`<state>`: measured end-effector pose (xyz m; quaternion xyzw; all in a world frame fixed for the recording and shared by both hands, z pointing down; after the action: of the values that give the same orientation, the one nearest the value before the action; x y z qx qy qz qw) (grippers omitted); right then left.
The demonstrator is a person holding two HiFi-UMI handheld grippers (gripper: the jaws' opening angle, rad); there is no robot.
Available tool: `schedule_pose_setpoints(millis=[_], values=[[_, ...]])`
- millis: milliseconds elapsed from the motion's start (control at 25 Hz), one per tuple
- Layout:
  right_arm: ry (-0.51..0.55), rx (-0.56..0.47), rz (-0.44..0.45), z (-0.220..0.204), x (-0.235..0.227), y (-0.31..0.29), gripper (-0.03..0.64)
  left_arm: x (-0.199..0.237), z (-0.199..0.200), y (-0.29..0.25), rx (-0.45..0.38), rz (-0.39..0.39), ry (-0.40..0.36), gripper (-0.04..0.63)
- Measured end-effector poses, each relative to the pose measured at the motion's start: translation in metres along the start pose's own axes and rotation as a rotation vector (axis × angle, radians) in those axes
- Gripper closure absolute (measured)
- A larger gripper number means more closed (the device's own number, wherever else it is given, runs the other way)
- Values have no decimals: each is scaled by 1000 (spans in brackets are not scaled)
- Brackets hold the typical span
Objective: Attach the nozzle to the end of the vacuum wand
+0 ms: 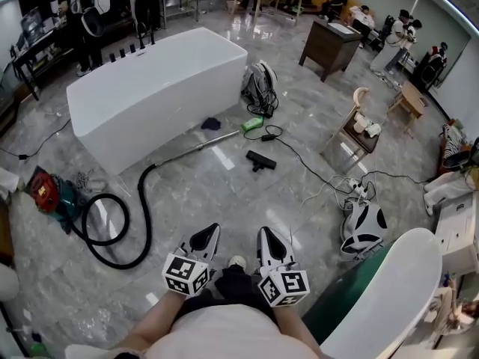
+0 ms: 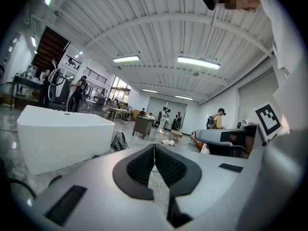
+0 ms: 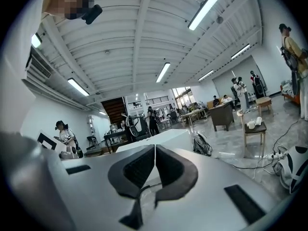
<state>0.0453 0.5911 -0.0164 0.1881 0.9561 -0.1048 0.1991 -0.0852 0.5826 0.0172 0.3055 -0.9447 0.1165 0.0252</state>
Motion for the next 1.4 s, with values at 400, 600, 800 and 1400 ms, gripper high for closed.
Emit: schedule_pose_setpoints(millis=[400, 600, 800, 1400], values=[[17, 32, 52, 24, -49, -57, 600, 13, 9, -72, 6, 33, 10, 584], [15, 48, 72, 28, -66, -75, 600, 13, 10, -99, 10, 31, 13, 584], [6, 55, 80, 35, -91, -88, 600, 13, 8, -125, 24, 42, 7, 584], [-47, 120, 115, 17, -105, -109, 600, 24, -3, -145, 60, 94, 49, 584]])
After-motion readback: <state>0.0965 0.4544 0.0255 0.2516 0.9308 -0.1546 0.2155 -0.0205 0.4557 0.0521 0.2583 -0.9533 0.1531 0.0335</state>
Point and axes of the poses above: the fingertips, and each gripper's own axes: y backward along the fingers, x to its left, z out of its top, the point moved 1 cm from there along y, backward along the fingers, and after that the axes turned 8 degrees about -y, right-handed, at the moved point
